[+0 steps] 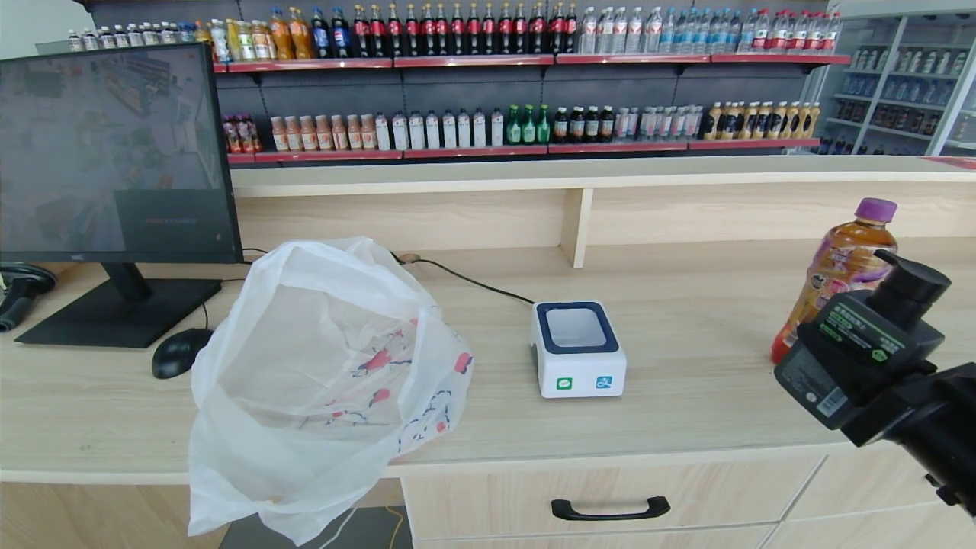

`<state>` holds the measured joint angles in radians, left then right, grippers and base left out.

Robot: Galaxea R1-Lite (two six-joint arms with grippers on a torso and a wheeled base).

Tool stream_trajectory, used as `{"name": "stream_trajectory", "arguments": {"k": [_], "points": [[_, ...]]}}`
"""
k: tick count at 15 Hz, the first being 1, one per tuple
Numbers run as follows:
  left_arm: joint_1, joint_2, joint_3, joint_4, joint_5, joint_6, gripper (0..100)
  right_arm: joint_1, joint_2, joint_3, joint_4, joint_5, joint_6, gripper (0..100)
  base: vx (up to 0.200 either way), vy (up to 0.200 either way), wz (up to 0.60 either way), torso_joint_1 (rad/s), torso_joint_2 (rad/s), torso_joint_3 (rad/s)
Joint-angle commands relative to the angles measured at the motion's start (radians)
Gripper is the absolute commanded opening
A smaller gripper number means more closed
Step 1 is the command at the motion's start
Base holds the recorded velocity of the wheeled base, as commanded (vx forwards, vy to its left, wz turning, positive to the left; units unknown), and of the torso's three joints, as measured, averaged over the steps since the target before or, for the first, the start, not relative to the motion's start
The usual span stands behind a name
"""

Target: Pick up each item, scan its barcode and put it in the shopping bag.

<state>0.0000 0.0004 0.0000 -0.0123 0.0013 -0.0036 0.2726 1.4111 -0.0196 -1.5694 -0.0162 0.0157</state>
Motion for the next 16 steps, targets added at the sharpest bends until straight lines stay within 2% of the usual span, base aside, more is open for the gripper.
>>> {"name": "stream_trajectory", "arguments": {"k": [1, 3, 5, 9, 13, 16], "points": [[0.0, 0.0, 0.0, 0.0, 0.0, 0.001, 100, -0.006, -0.052, 0.02, -0.001, 0.009, -0.003, 0, 0.0, 0.0, 0.0, 0.0, 0.0, 0.0], [0.0, 0.0, 0.0, 0.0, 0.0, 0.001, 100, 0.039, 0.008, 0.02, -0.001, 0.038, 0.043, 0, 0.0, 0.0, 0.0, 0.0, 0.0, 0.0], [0.0, 0.0, 0.0, 0.0, 0.0, 0.001, 100, 0.208, 0.051, 0.0, -0.001, 0.079, 0.092, 0, 0.0, 0.0, 0.0, 0.0, 0.0, 0.0], [0.0, 0.0, 0.0, 0.0, 0.0, 0.001, 100, 0.382, 0.108, -0.053, -0.001, 0.165, 0.167, 0, 0.0, 0.0, 0.0, 0.0, 0.0, 0.0], [0.0, 0.0, 0.0, 0.0, 0.0, 0.001, 100, 0.613, 0.14, -0.161, -0.001, 0.177, 0.306, 0, 0.0, 0.0, 0.0, 0.0, 0.0, 0.0], [0.0, 0.0, 0.0, 0.0, 0.0, 0.001, 100, 0.686, 0.189, -0.224, -0.001, 0.248, 0.4, 0, 0.0, 0.0, 0.0, 0.0, 0.0, 0.0]]}}
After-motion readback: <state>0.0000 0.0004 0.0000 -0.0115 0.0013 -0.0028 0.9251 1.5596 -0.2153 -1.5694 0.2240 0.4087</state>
